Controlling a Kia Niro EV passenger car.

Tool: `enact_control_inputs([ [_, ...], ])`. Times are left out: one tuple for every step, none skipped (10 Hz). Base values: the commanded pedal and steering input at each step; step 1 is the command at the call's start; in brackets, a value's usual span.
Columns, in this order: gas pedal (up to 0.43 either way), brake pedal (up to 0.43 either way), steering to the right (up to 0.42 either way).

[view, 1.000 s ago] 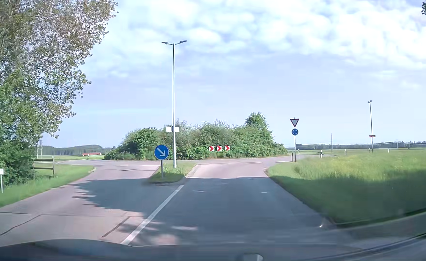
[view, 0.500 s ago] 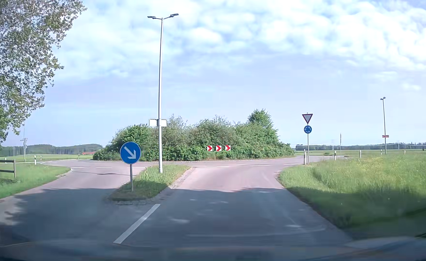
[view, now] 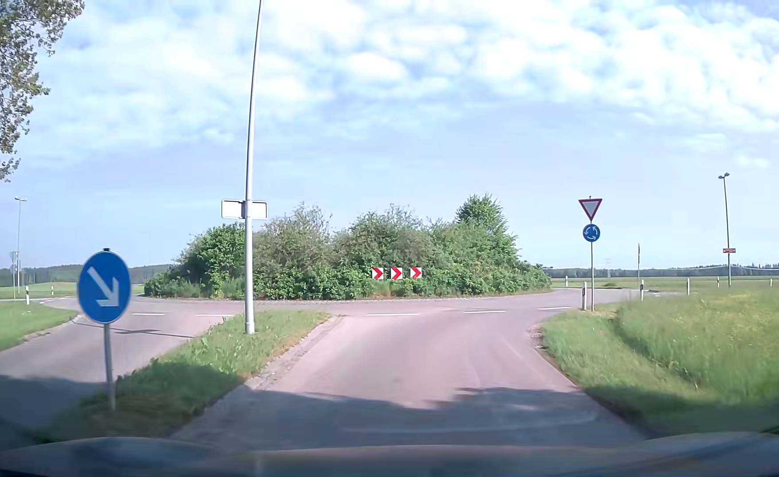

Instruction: Follow the waypoints while adhering to traffic rules and regulations

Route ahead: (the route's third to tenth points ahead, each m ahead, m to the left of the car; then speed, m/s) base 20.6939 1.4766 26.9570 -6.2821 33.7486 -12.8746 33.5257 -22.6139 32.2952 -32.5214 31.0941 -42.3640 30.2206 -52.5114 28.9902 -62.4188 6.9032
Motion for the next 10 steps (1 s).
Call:
enact_control_inputs([
  [0.0,0.238,0.007],
  [0.0,0.238,0.008],
  [0.0,0.232,0.008],
  [0.0,0.22,0.008],
  [0.0,0.213,0.008],
  [0.0,0.207,0.01],
  [0.0,0.207,0.014],
  [0.0,0.207,0.018],
  [0.0,0.11,0.022],
  [0.0,0.0,0.029],
])
